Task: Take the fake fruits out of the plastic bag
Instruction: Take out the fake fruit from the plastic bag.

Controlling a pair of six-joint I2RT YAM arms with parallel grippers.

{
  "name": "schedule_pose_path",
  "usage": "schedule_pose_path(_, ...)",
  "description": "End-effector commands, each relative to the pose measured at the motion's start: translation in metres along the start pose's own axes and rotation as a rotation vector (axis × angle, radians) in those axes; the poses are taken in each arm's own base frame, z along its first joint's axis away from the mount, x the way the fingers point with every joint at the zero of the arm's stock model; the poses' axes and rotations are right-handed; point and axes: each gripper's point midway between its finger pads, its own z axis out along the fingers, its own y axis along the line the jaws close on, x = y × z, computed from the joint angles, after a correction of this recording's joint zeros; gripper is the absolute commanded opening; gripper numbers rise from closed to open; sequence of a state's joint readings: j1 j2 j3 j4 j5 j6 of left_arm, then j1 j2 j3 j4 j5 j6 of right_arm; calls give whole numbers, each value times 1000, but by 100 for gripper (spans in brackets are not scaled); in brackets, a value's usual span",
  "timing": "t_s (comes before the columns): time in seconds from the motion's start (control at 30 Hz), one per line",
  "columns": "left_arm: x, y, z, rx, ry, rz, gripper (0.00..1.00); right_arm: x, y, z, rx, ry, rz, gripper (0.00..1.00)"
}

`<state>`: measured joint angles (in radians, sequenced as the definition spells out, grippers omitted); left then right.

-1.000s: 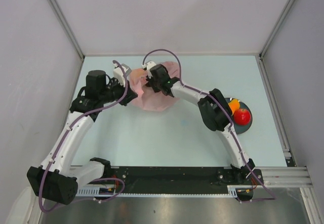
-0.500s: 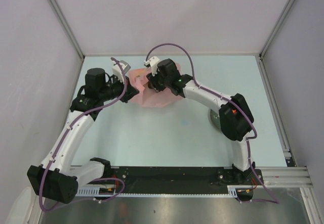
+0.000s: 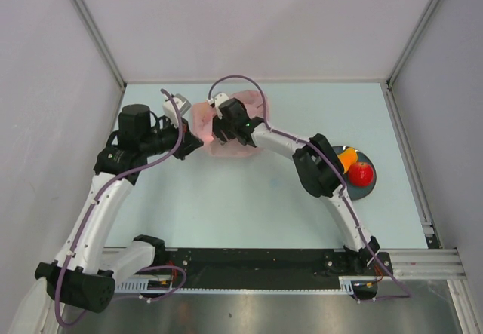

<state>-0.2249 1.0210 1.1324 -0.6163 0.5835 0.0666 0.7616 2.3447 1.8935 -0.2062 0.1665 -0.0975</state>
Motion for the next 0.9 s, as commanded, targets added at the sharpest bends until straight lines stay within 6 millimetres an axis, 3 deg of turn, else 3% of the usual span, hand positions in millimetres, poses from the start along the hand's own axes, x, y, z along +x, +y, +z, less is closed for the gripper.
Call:
schedule_pose_path(0.0, -4, -9, -9, 38, 9, 34, 0, -58, -23, 5, 102, -162, 49, 87)
schedule_pose_path(0.07, 2, -10, -8, 45, 24, 30, 0, -70, -25, 8, 117, -191, 49, 88)
schedule_pose_path(0.1, 4, -9, -9, 42, 28, 31, 0, -62, -24, 17, 116, -179, 44, 88)
schedule_pose_path(0.2, 10, -7, -5, 45, 44, 24, 0, -71, -26, 25, 120, -207, 38, 88)
schedule_pose_path(0.23, 10, -8, -4, 50, 45, 19, 0, -61, -24, 36, 120, -189, 29, 88)
schedule_pose_path(0.3, 8, -9, -4, 55, 39, 17, 0, -63, -24, 40, 121, -196, 19, 88)
schedule_pose_path(0.33, 7, -9, -5, 50, 35, 19, 0, -52, -23, 48, 121, -173, 12, 88)
schedule_pose_path(0.43, 5, -7, -5, 39, 29, 26, 0, -48, -23, 52, 126, -164, -2, 85)
schedule_pose_path(0.5, 8, -7, -5, 39, 29, 23, 0, -47, -23, 52, 119, -164, -8, 74)
schedule_pose_path(0.63, 11, -5, -1, 35, 22, 7, 0, -53, -19, 44, 85, -173, -50, 48)
schedule_pose_path(0.73, 9, -3, 2, 34, 11, 5, 0, -57, -13, 31, 33, -170, -74, 35)
schedule_pose_path(0.8, 7, -2, 5, 36, 1, 8, 0, -77, -11, 9, -1, -200, -70, 32)
schedule_pose_path(0.83, 7, -3, 6, 42, 0, 6, 0, -70, -4, 4, -39, -177, -70, 30)
schedule_pose_path(0.87, 5, -1, 7, 40, -8, 8, 0, -91, -5, -20, -58, -215, -63, 29)
